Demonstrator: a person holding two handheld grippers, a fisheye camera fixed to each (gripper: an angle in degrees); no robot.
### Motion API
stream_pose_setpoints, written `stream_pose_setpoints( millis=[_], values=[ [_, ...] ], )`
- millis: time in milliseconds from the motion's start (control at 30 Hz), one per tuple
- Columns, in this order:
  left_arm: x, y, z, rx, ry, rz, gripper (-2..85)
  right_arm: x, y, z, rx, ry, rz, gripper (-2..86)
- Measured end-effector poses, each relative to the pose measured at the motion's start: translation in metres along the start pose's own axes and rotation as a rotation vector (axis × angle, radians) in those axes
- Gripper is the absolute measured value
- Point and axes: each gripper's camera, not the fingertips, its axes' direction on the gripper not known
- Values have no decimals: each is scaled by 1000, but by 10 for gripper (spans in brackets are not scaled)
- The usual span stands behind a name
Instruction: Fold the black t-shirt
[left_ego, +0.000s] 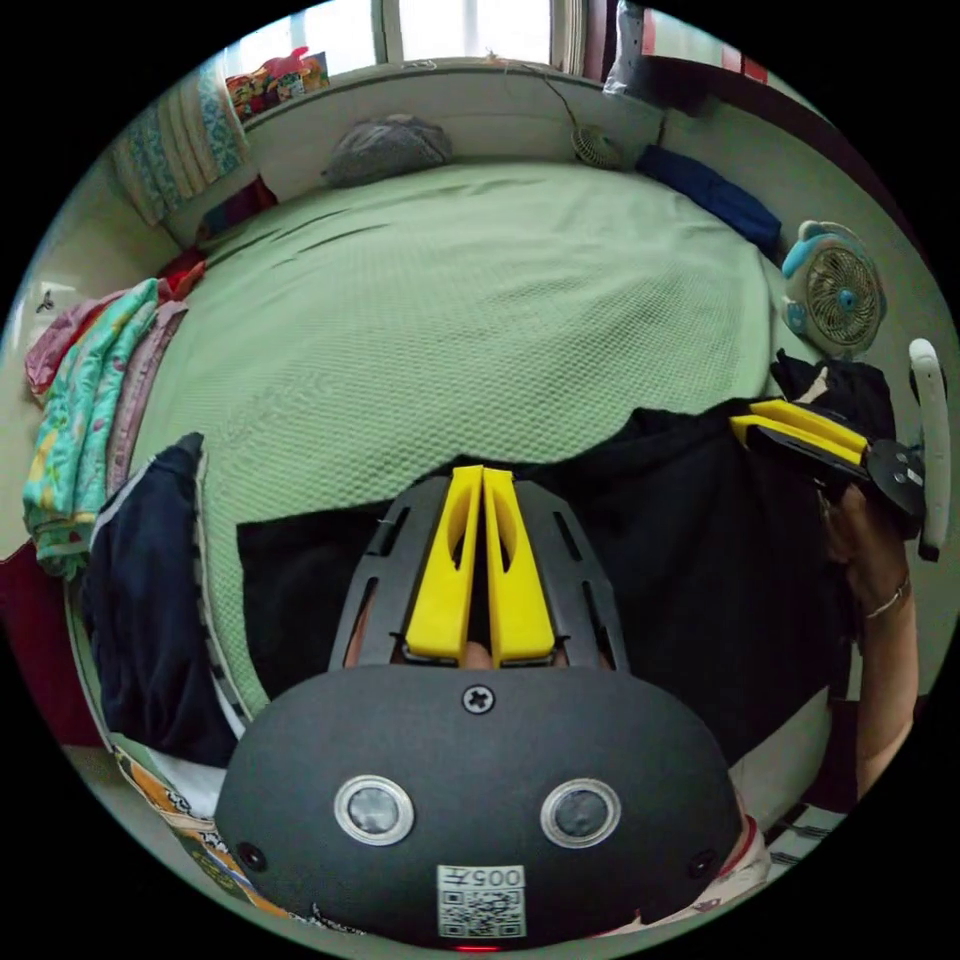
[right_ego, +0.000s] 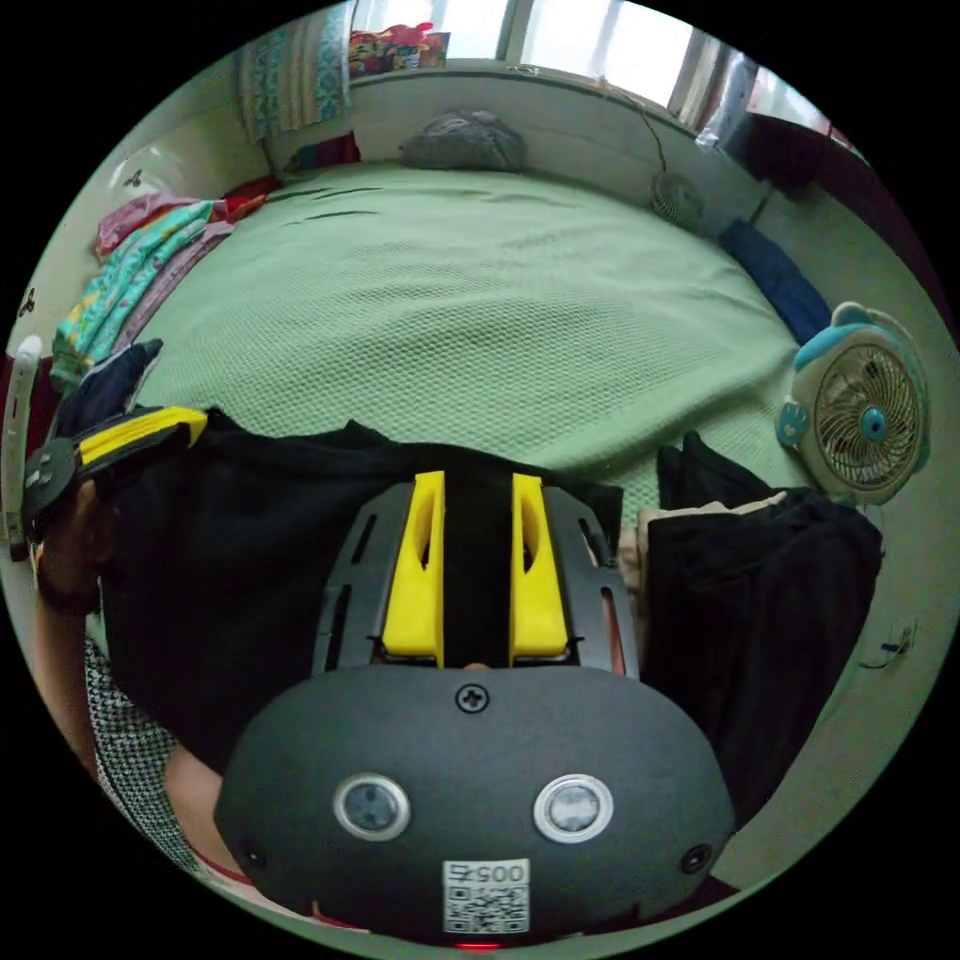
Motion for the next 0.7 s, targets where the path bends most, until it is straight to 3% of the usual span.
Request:
stream_pose_setpoints(
  millis=[267, 700],
  values=[
    [67, 70, -34, 41, 88, 62, -6, 44, 84, -60, 22, 3, 10, 89],
    [280, 165, -48, -37, 302, 403, 65, 126, 190, -148, 80, 8, 146, 65]
  ],
)
